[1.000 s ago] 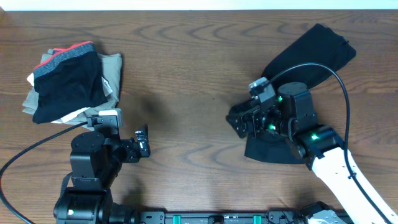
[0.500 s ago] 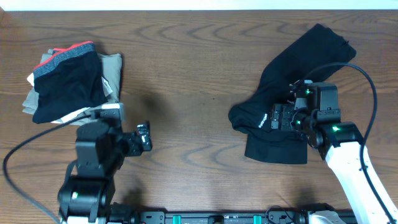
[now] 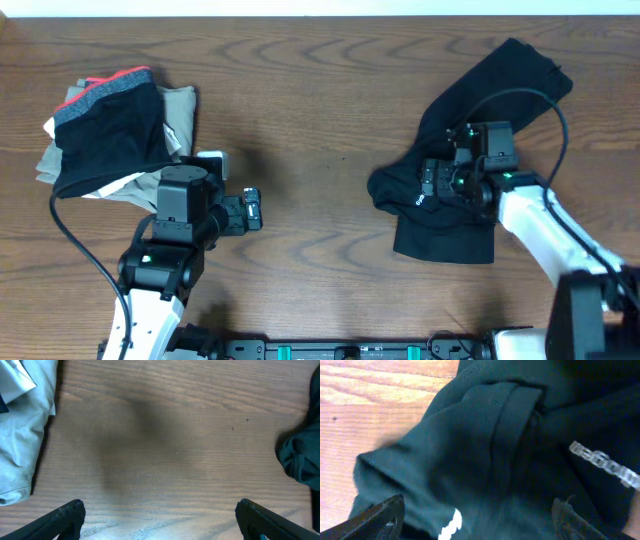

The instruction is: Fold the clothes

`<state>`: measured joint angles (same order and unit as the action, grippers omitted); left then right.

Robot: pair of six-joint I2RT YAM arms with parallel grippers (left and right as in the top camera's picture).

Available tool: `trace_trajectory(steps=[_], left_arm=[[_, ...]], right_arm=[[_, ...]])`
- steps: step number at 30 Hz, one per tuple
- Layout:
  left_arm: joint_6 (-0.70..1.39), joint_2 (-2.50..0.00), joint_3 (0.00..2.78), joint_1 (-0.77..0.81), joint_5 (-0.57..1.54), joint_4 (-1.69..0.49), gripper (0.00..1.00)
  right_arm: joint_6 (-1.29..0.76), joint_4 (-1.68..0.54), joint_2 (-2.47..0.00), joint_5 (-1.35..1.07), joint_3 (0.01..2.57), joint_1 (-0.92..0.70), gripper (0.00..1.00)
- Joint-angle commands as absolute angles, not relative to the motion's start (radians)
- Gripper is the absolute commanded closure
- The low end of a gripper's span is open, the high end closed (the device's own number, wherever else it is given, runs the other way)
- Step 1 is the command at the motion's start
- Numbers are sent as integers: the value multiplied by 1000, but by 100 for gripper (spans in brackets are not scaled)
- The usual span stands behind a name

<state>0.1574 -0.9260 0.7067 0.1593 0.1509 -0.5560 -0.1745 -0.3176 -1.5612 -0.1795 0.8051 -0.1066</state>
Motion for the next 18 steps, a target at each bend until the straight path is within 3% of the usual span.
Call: trace_trajectory(steps=[1, 7, 14, 18], left_arm=[[163, -927, 728, 163, 150, -551, 2], [163, -927, 728, 163, 150, -551, 2], [163, -927, 728, 163, 150, -552, 2], [163, -927, 728, 163, 150, -552, 2]], right_arm=[[-188, -279, -1613, -221, 817, -99, 10], [-217, -191, -1627, -256, 817, -98, 21], [-216, -198, -1644, -250, 817, -98, 29], [-218, -201, -1691, -239, 817, -98, 28]])
